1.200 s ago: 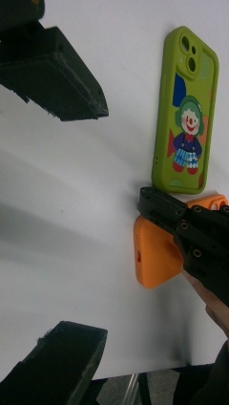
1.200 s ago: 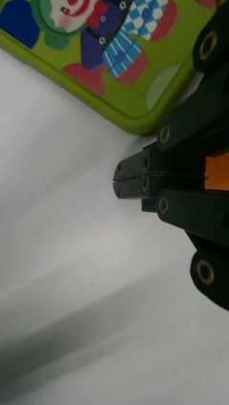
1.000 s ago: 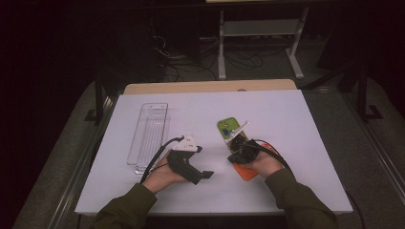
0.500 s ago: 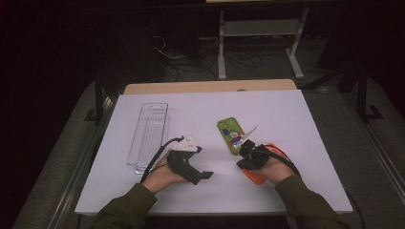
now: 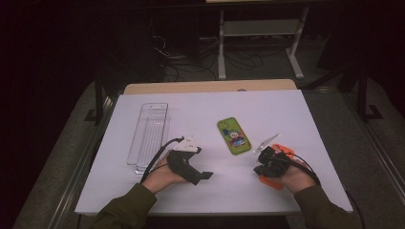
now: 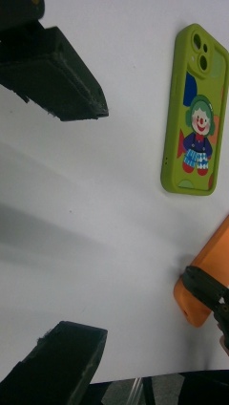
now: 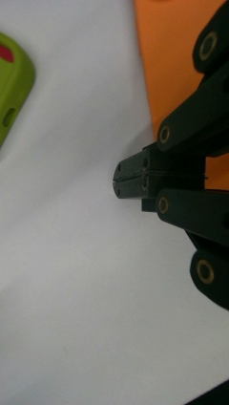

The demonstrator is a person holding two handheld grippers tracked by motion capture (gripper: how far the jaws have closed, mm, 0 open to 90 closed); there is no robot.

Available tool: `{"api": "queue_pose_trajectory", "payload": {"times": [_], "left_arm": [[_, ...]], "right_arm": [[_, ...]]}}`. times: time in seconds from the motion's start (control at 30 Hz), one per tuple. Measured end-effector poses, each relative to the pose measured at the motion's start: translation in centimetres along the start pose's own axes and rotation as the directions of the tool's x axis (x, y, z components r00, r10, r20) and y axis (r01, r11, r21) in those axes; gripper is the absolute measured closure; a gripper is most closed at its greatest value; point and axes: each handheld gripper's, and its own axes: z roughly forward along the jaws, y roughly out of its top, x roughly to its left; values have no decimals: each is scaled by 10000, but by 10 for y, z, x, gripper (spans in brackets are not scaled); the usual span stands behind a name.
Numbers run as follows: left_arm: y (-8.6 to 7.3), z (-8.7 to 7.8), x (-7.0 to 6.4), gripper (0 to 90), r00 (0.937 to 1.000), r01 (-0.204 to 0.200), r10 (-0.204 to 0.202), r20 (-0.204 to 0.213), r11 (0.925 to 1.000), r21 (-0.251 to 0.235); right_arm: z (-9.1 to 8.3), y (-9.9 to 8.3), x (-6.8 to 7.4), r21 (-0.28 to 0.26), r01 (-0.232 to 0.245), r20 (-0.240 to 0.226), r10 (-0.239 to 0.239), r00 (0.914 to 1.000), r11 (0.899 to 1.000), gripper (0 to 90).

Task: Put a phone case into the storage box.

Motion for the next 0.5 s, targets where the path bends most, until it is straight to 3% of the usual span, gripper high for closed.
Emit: {"api": "queue_pose_trajectory", "payload": {"times": [0.5], "left_arm": [[-1, 2, -1, 0, 9998, 186, -186, -5, 9998, 67]], "right_arm": [[-13, -24, 0, 218, -387, 162, 383, 9991, 9990, 890]]}}
